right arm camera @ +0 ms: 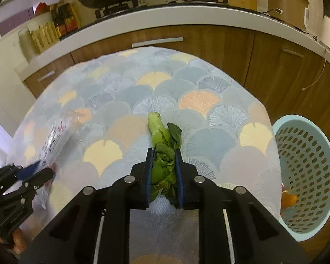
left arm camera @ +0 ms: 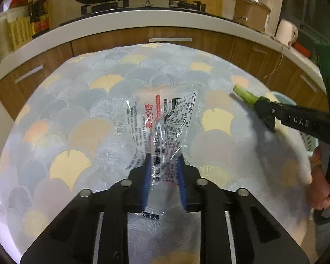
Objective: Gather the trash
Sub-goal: 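Grasp the clear printed plastic bag with the left tool while the right tool grasps bok choy, then carry the bag and bok choy over the blue basket and open both tools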
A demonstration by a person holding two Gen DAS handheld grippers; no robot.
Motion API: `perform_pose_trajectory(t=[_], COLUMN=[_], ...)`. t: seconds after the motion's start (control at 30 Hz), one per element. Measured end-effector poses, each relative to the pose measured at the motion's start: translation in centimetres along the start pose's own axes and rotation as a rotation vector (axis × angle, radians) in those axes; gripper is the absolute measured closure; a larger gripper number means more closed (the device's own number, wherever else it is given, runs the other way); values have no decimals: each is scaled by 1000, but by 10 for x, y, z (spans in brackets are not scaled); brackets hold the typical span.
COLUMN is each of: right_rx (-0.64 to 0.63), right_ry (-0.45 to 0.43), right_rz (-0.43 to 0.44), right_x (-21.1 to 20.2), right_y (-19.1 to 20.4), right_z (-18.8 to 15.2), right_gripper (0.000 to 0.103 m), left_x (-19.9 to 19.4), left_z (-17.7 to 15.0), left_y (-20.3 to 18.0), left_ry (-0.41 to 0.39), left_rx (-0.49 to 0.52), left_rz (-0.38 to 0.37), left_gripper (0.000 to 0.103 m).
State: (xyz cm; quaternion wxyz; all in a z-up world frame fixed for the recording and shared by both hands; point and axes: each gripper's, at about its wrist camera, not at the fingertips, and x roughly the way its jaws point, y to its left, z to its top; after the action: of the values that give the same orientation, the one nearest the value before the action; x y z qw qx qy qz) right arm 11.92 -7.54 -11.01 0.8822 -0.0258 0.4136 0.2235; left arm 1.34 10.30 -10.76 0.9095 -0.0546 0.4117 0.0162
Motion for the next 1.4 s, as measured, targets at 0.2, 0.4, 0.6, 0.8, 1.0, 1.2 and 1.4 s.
perform_pose_trajectory(t=[0.2, 0.4, 0.6, 0.8, 1.0, 1.2, 1.4], right_rx=[15, 42, 104, 184, 261, 359, 415], right_ry=[-59, -132, -194, -247, -256, -242, -229], right_rz=[8, -22, -74, -160, -224, -261, -279], right_x=[-21, -52, -85, -115, -129, -131, -127], right_y=[-5, -25, -62, -109, -154, -201, -227], right_z=[8, 15, 18, 12, -2, -21, -29], right_gripper=[87, 87, 87, 87, 87, 87, 87], left_x=[-15, -29, -33, -23, -8, 20, 50], left_z=[9, 36, 69, 88, 101, 109, 114], left_y=[-7, -34, -80, -135, -199, -239, -267], left_ry=[-63, -138, -204, -204, -192, -138, -83], left_rx=[-11, 19, 66, 140, 225, 252, 271], left_rz=[-51, -113, -207, -299, -373, -438, -466], left_gripper=[90, 91, 90, 90, 90, 90, 90])
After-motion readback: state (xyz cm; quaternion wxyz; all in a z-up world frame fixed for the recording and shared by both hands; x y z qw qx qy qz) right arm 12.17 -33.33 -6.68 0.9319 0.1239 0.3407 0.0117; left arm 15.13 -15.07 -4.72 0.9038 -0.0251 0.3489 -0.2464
